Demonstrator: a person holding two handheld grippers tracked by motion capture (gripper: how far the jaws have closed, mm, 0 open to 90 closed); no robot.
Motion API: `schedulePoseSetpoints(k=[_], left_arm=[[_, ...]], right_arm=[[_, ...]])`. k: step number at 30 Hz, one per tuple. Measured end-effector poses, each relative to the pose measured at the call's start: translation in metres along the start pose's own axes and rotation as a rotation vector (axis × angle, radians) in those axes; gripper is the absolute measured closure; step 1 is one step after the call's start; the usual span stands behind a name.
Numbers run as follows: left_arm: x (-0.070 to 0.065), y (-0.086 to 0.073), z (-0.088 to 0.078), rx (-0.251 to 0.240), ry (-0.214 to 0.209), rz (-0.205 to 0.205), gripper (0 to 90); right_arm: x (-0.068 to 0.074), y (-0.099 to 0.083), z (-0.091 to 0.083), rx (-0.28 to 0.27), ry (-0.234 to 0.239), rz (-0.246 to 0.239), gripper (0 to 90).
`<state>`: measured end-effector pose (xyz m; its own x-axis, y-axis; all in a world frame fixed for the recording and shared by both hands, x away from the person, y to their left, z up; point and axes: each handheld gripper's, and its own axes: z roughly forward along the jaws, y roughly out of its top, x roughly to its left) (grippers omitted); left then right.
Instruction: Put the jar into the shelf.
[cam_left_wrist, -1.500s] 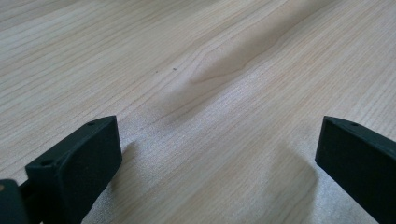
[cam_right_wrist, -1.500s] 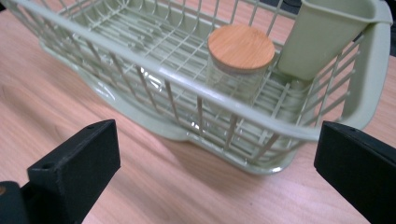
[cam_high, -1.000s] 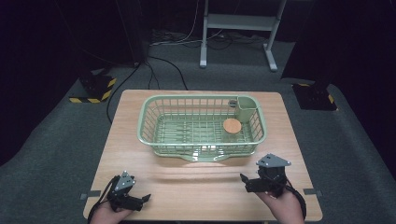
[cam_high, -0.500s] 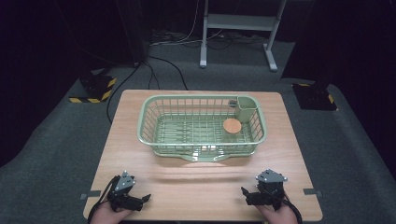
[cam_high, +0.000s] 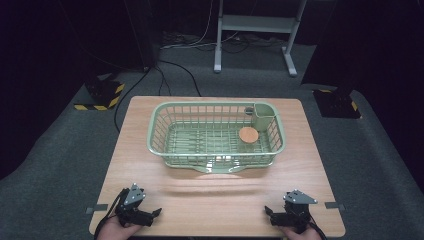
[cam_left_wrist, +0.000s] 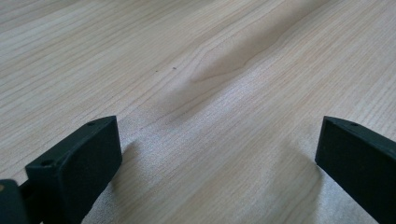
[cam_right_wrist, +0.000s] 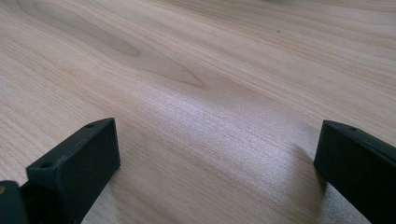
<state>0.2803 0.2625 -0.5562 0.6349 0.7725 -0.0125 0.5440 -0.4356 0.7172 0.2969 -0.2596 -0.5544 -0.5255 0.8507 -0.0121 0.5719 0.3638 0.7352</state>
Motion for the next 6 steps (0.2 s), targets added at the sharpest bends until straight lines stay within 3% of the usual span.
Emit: schedulePoseSetpoints(k=[6], left_arm=[[0.0003, 0.0000, 0.0000, -0.001, -0.001, 0.000, 0.6]], right_arm=[[-0.0002, -0.0002, 0.0000, -0.002, -0.002, 0.001, 0.0]])
